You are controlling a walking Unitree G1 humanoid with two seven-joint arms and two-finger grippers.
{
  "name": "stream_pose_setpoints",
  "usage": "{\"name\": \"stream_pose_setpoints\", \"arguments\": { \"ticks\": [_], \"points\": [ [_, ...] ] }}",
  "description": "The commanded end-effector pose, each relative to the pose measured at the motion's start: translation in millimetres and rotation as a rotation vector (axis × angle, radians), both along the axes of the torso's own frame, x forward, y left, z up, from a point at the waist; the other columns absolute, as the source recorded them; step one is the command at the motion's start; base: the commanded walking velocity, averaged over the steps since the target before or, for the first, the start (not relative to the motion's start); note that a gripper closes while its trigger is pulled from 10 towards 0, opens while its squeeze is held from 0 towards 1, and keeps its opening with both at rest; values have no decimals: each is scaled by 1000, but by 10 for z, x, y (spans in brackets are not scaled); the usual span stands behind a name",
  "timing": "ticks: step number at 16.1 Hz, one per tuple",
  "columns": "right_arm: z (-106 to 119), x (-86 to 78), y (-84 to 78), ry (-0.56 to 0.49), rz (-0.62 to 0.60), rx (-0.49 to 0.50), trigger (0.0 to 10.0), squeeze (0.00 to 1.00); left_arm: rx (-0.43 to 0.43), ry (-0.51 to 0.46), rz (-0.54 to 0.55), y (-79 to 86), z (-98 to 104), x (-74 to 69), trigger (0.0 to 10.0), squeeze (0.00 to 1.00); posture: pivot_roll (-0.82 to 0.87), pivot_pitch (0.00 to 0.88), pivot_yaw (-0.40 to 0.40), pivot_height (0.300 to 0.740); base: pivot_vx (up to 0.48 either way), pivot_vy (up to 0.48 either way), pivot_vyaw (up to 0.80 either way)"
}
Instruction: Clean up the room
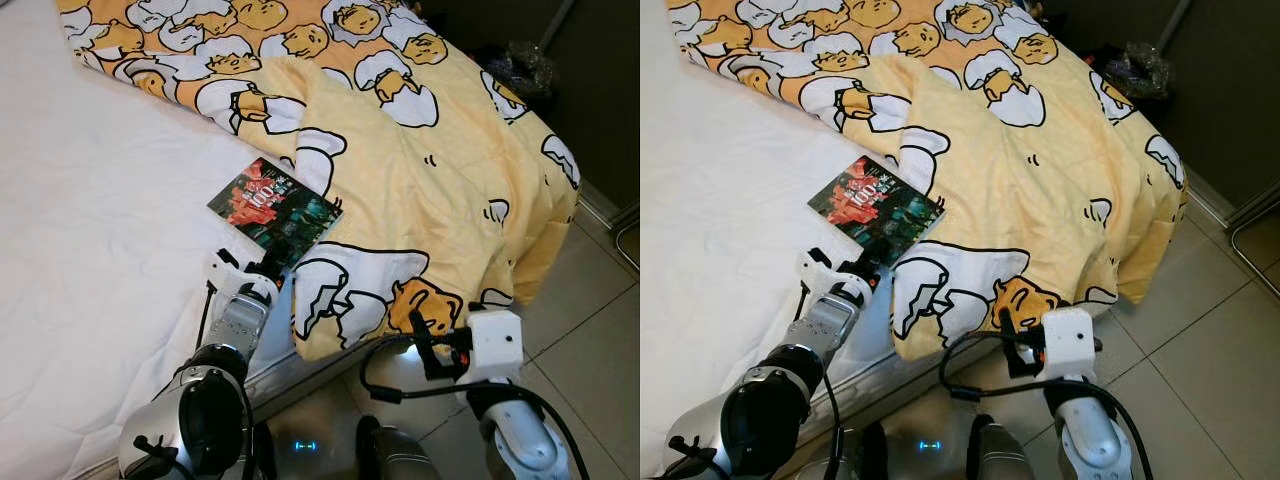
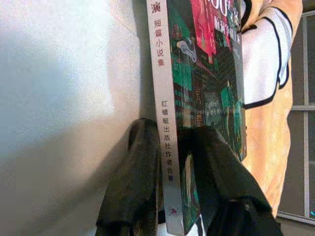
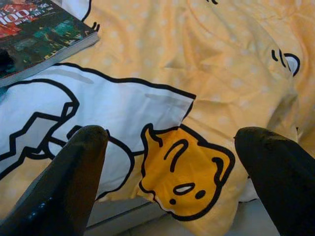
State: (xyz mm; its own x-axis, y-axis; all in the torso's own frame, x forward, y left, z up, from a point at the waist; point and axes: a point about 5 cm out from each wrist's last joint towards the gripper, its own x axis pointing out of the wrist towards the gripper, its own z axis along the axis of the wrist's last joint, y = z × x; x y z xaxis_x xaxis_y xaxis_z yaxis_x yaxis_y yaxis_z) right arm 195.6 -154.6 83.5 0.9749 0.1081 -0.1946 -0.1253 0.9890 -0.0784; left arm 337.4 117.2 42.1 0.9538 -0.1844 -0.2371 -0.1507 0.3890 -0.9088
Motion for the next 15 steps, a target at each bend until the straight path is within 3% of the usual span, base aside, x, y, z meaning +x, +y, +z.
{"name": "stream_pose_setpoints", "arguments": {
  "ticks": [1,3,5,7,9,10,11,12,13,14,15],
  "points": [
    [-63,-11,-21,28,-8,9,10000,0,-13,-2,-45,-128,27,14,0,0,-263,185,-4,740,0,0,0],
    [-61,55,-18,19,2,9,10000,0,-32,-31,-28,-127,111,74,0,0,-256,160,-4,740,0,0,0],
    [-41,156,-8,0,7,22,10000,0,-12,-67,-7,-22,204,145,0,0,-227,119,-2,740,0,0,0],
    [-34,338,-1,-10,-1,74,10000,0,118,-143,24,207,444,302,0,0,-174,80,8,740,0,0,0],
    [12,597,49,-28,-2,143,10000,0,478,-285,43,720,744,355,0,0,-94,12,32,740,0,0,0],
    [26,651,49,-33,-3,153,10000,0,567,-303,59,846,789,324,0,0,-83,5,34,740,0,0,0],
    [45,747,37,-45,-5,166,10000,0,694,-330,91,1025,859,247,0,0,-49,0,36,740,0,0,0],
    [89,866,22,-63,5,202,10000,0,878,-357,130,1234,962,74,0,0,7,0,24,740,0,0,594],
    [138,996,38,-76,39,220,10000,0,1116,-361,128,1338,1023,-154,0,0,60,0,-2,740,0,0,475],
    [147,1045,54,-74,51,225,10000,0,1190,-344,110,1338,1002,-247,0,0,69,0,-8,740,0,0,431],
    [154,1148,109,-65,89,225,10000,0,1275,-284,54,1260,867,-443,0,0,109,0,-40,740,0,0,406]
  ]
}}
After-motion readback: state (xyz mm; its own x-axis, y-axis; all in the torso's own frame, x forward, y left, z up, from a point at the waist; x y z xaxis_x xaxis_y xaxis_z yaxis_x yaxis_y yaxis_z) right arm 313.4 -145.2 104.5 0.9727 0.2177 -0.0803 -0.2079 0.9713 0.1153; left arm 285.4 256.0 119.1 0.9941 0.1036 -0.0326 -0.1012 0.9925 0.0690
